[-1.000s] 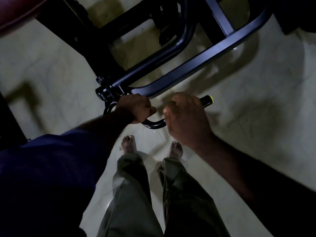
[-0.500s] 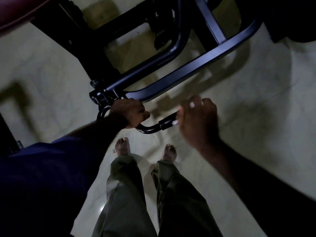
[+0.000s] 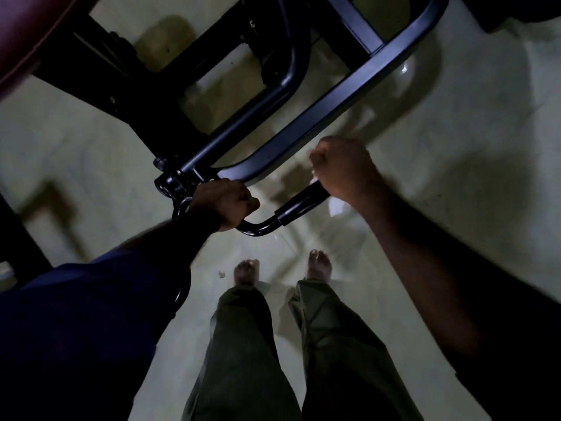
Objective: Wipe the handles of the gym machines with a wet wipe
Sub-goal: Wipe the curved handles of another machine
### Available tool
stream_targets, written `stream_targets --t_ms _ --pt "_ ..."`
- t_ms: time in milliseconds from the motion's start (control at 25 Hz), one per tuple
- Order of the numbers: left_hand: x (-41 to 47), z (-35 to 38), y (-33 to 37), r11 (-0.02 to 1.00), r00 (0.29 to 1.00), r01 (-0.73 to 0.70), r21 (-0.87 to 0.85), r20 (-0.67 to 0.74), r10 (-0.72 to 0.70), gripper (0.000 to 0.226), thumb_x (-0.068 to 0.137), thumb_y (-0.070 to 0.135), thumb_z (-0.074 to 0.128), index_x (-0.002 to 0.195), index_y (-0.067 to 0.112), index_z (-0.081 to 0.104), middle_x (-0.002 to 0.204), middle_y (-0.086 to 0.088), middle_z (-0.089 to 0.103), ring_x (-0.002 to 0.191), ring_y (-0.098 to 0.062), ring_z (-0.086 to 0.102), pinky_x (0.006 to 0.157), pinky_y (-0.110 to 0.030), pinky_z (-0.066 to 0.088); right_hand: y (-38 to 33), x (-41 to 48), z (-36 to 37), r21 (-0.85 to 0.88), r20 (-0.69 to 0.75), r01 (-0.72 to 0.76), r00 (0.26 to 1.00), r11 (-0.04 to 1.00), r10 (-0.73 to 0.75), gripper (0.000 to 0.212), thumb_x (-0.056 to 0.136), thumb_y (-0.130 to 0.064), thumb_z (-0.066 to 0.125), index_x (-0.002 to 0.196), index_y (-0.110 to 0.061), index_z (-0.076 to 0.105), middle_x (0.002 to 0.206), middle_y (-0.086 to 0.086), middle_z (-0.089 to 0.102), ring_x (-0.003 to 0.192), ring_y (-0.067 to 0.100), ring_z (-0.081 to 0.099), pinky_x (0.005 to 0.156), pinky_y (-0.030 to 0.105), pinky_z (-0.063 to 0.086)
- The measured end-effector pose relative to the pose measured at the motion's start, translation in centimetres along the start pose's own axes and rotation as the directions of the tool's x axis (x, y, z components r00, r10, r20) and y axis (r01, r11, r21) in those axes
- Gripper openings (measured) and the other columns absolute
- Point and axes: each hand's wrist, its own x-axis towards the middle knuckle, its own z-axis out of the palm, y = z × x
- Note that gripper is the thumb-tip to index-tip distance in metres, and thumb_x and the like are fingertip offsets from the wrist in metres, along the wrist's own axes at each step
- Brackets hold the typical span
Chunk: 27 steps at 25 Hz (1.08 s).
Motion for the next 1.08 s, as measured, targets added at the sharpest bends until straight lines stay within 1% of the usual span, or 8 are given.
stream_targets --t_ms 40,120,200,320,480,640,840,1080 --pt "0.0 -0.2 -0.1 1.0 1.0 0.009 -0.003 0.03 -0.009 0.047 0.092 0.053 0.04 0.1 0.021 0.074 0.109 -0.007 0.07 0.106 -0.034 0.065 0.091 -0.04 0.052 0.1 -0.8 1.0 0.398 -0.127 -0.126 0.973 0.909 0.19 0.023 0.099 -0.029 0.057 0.091 -0.017 0.074 0.092 0.006 0.076 0.091 0.026 0.072 0.089 0.038 0.058" --pt "-0.3 -0.3 0.0 0.998 0.998 -0.036 0.06 0.045 0.034 0.043 0.096 0.045 0.037 0.102 0.021 0.072 0.113 -0.008 0.066 0.109 -0.034 0.063 0.089 -0.038 0.05 -0.9 -2.8 3.2 0.939 -0.135 -0.073 0.821 0.336 0.555 0.024 0.098 -0.03 0.056 0.084 -0.019 0.073 0.086 0.007 0.077 0.086 0.027 0.075 0.086 0.043 0.061" --pt "-0.6 -0.3 0.0 0.993 0.996 -0.087 0.084 0.024 0.086 0.044 0.096 0.039 0.03 0.099 0.019 0.069 0.115 -0.01 0.062 0.113 -0.036 0.06 0.086 -0.038 0.046 -2.2 -3.5 4.3 0.985 0.04 0.089 0.72 -0.149 0.693 0.035 0.106 -0.034 0.049 0.091 -0.014 0.073 0.095 0.013 0.076 0.08 0.023 0.075 0.074 0.036 0.063" --pt "-0.6 -0.4 -0.1 0.988 0.993 -0.11 0.11 0.049 0.106 0.067 0.08 0.047 0.013 0.106 0.018 0.068 0.12 -0.011 0.06 0.115 -0.038 0.058 0.083 -0.037 0.04 -2.7 -2.5 5.2 0.875 0.189 0.242 0.626 -0.419 0.757 0.039 0.11 -0.033 0.047 0.11 -0.003 0.072 0.106 0.012 0.076 0.081 0.021 0.075 0.084 0.037 0.063" --pt "-0.2 0.4 -0.7 0.994 0.997 -0.079 0.071 0.015 0.078 0.055 0.091 0.055 0.021 0.09 0.02 0.064 0.113 -0.008 0.062 0.11 -0.036 0.06 0.078 -0.034 0.038 -1.7 -3.4 8.1 0.918 0.114 0.284 0.478 -0.277 0.871 0.034 0.104 -0.039 0.054 0.1 -0.011 0.073 0.107 0.011 0.077 0.091 0.023 0.075 0.082 0.039 0.06" --pt "-0.5 0.3 -1.1 0.981 0.984 -0.177 0.081 -0.004 0.178 0.052 0.08 0.051 0.011 0.084 0.018 0.051 0.105 -0.008 0.059 0.105 -0.039 0.06 0.072 -0.035 0.034 -8.0 -7.4 13.0 0.997 -0.079 0.042 0.559 0.066 0.826 0.052 0.1 -0.05 0.052 0.122 -0.004 0.064 0.118 0.017 0.072 0.112 0.034 0.068 0.098 0.049 0.054" --pt "-0.2 -0.2 -1.0 0.995 0.999 -0.042 -0.091 -0.001 0.042 0.034 0.083 0.05 0.029 0.07 0.026 0.05 0.072 0.0 0.051 0.08 -0.034 0.057 0.075 -0.047 0.055 -5.9 -2.1 9.0 0.988 0.061 0.079 0.595 -0.134 0.801 0.097 0.066 -0.073 0.082 0.113 0.009 0.059 0.097 0.026 0.074 0.081 0.036 0.077 0.069 0.045 0.064" --pt "-0.4 0.3 -1.4 0.992 0.994 -0.105 -0.074 0.002 0.105 0.031 0.095 0.044 0.049 0.102 0.022 0.07 0.118 -0.012 0.065 0.111 -0.043 0.061 0.082 -0.041 0.047 -7.2 -3.3 10.3 0.977 0.155 -0.21 0.586 -0.036 0.796 0.08 0.06 -0.078 0.083 0.083 -0.002 0.075 0.074 0.01 0.077 0.069 0.022 0.077 0.078 0.034 0.063"
